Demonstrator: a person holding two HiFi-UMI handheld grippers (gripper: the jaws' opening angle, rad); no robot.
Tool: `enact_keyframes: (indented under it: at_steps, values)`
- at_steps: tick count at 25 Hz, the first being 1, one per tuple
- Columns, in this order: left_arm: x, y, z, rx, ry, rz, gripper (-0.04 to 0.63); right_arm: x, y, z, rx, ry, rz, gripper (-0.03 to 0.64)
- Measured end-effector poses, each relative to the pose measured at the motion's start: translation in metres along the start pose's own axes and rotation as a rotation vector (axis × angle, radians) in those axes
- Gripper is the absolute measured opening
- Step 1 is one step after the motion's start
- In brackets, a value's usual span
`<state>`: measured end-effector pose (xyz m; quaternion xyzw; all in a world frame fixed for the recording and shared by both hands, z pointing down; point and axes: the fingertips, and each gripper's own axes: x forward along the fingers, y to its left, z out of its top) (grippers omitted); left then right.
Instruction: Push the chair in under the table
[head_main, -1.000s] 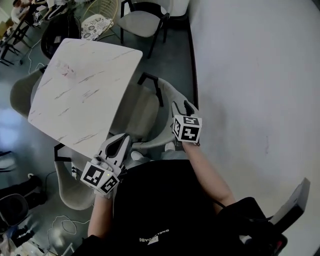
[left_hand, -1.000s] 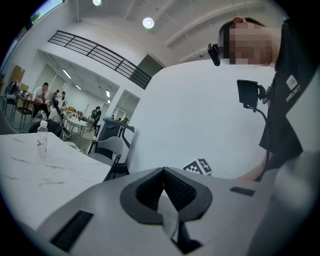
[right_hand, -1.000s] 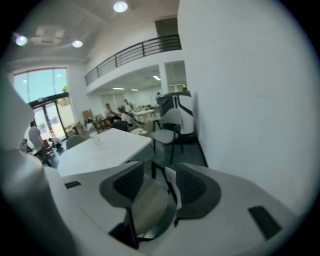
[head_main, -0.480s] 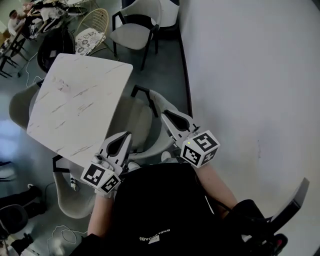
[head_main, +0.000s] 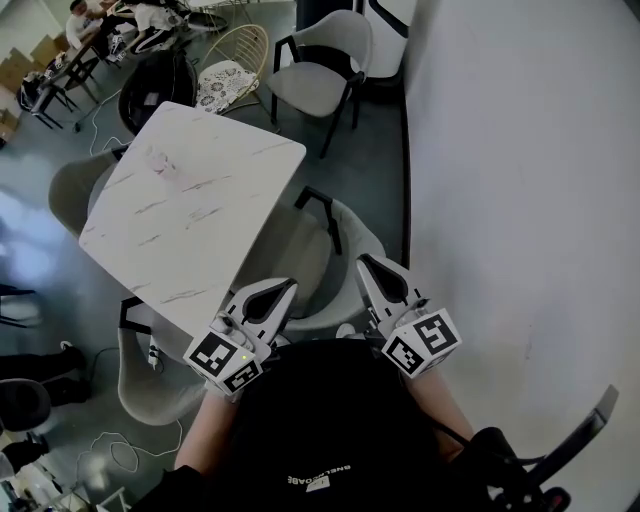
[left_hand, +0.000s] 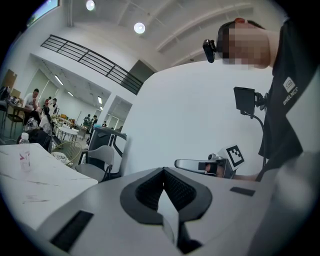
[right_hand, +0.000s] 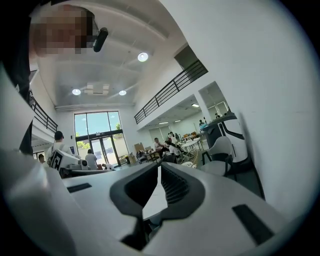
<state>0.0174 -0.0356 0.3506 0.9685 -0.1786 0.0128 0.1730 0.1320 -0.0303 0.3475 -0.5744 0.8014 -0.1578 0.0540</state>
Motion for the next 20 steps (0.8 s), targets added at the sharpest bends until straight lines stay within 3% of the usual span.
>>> enact_keyframes:
  at_steps: [20]
  values:
    - [-0.002, -0.005, -0.011, -0.015, 0.005, 0.029, 0.003, -0.001, 0.011, -0.027, 0.034, 0.056, 0.060, 0.031]
